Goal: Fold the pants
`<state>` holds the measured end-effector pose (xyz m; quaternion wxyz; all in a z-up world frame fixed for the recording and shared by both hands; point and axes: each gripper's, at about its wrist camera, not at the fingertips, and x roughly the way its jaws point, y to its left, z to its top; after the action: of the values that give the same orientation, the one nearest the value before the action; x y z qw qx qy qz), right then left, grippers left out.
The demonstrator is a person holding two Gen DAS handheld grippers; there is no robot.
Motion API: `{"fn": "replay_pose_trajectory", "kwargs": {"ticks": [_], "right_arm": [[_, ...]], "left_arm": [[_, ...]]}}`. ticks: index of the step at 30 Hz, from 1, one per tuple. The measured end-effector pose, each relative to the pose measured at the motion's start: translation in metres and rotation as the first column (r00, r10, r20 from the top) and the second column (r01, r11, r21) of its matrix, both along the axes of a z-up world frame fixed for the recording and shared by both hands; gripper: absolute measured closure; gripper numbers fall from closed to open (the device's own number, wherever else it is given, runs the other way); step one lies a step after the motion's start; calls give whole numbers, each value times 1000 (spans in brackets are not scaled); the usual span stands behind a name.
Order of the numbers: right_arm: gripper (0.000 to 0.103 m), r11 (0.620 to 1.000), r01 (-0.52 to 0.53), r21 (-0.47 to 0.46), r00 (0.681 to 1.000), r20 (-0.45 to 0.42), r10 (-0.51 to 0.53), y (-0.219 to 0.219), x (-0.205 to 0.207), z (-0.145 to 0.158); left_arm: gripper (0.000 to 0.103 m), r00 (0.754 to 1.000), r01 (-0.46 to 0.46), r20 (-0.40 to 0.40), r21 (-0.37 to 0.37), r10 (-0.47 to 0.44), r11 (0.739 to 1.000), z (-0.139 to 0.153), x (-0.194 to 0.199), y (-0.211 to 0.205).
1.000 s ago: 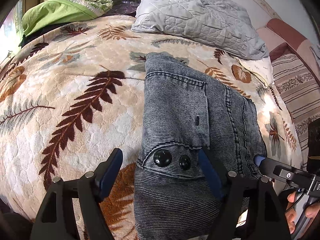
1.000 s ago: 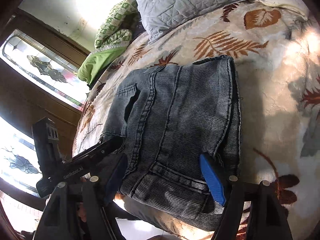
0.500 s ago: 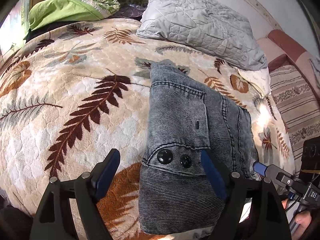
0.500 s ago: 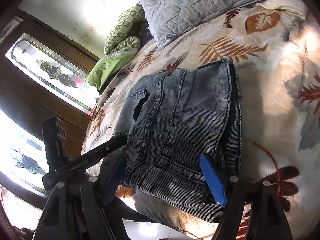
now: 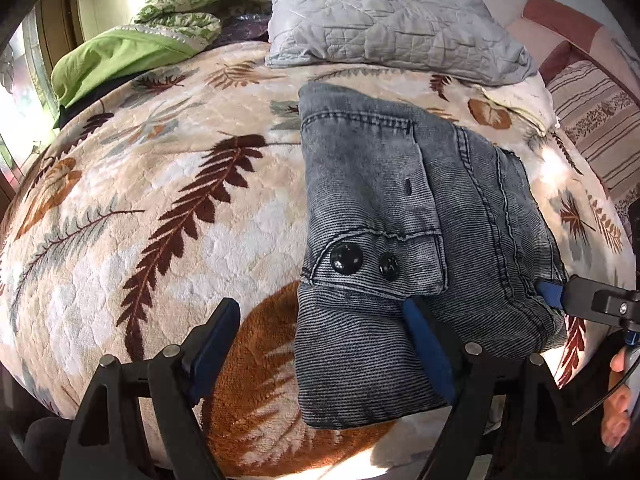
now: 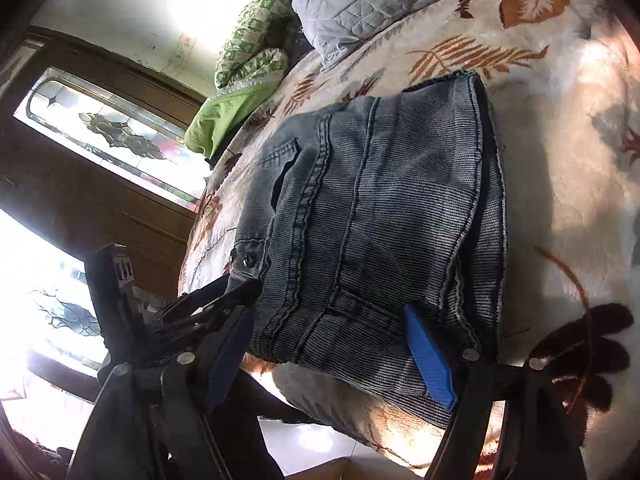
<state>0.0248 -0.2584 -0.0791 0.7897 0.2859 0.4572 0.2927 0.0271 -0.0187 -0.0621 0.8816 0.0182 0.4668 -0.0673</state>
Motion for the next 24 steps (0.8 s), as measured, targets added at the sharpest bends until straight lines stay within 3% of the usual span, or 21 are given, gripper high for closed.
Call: {"fn": "replay_pose_trajectory", "kwargs": {"ticks": [2,5,9,13,16,19,21,24], "right_arm": [[24,1000,8,20,1000,-18,-7,-5,1,4],[23,998,41,53,999,-13,-40,-12,2,9],[23,998,45,40,995,81,-49,-13,15,44],[23,999,30,37,995,95,-33,-6,59,72],[22,998,51,-33,998,45,-49,-1,102,58],[22,994,81,-67,985,-145,-90,-6,132,4],[22,994,109,-13,986,-125,-109,-13,129,3],[22,989,119,-87,990,-72,-125,-13,113,23]], "left_arm": [[19,1000,-11,-5,-38,11,999,10,1,6],[19,999,-5,48,-110,11,994,26,-5,13],[19,999,47,0,33,-47,998,3,-3,-6],[19,1000,31,3,35,-31,999,3,-3,-7],[19,999,33,4,28,-33,999,3,-3,-6],[18,1000,28,2,16,-28,999,1,-2,-6],[18,1000,25,5,15,-26,1000,1,-2,-5],[17,1000,18,4,9,-18,1000,1,-2,-5]]}}
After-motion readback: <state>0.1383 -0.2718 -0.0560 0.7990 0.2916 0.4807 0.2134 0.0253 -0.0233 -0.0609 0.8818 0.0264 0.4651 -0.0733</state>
